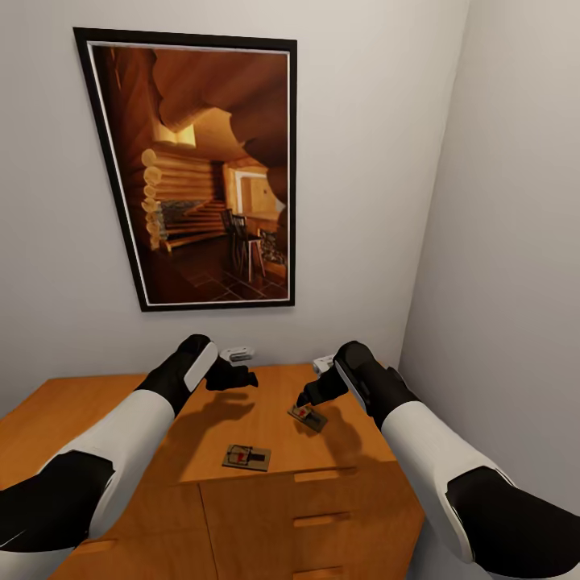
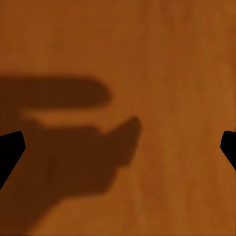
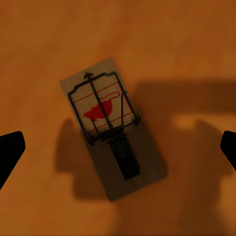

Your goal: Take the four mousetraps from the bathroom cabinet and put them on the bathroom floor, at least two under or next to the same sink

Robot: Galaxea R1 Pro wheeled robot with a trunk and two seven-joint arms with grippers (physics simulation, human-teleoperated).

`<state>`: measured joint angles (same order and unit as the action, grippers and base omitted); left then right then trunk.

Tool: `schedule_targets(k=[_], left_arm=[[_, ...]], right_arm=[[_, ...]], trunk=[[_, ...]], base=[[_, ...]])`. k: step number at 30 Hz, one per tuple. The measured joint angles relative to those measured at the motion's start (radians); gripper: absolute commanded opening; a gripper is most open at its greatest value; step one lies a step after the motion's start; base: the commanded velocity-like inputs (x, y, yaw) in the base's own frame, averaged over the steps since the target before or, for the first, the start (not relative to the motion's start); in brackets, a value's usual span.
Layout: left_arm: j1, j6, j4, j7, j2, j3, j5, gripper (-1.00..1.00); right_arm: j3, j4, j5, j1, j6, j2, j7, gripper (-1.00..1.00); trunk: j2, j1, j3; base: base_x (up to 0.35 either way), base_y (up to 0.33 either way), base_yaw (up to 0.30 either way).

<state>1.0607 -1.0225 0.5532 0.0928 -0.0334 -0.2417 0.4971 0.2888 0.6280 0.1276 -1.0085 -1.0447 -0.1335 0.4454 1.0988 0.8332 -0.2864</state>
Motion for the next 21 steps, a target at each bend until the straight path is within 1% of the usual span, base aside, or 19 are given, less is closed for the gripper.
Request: schedule_targets(k=[7, 17, 21], left_arm=[[0.000, 0.000, 0.000, 0.000, -0.004, 0.000, 0.000, 1.00], [0.000, 0.000, 0.000, 0.000, -0.005, 0.000, 0.000, 1.00], [0.000, 0.000, 0.000, 0.000, -0.006, 0.000, 0.000, 1.00]], right_arm=[[0.000, 0.000, 0.001, 0.000, 0.000, 0.000, 0.000, 1.00], [0.000, 0.000, 0.002, 0.000, 0.000, -0.005, -0.002, 1.00], [0.000, 0.000, 0.003, 0.000, 0.000, -0.008, -0.005, 1.00]], trunk=[[0.049, 0.027, -0.022], [0.049, 0.027, -0.022], [0.077, 0.042, -0.035]], base=[[0.000, 0.000, 0.000], [0.000, 0.000, 0.000], [0.000, 0.000, 0.000]])
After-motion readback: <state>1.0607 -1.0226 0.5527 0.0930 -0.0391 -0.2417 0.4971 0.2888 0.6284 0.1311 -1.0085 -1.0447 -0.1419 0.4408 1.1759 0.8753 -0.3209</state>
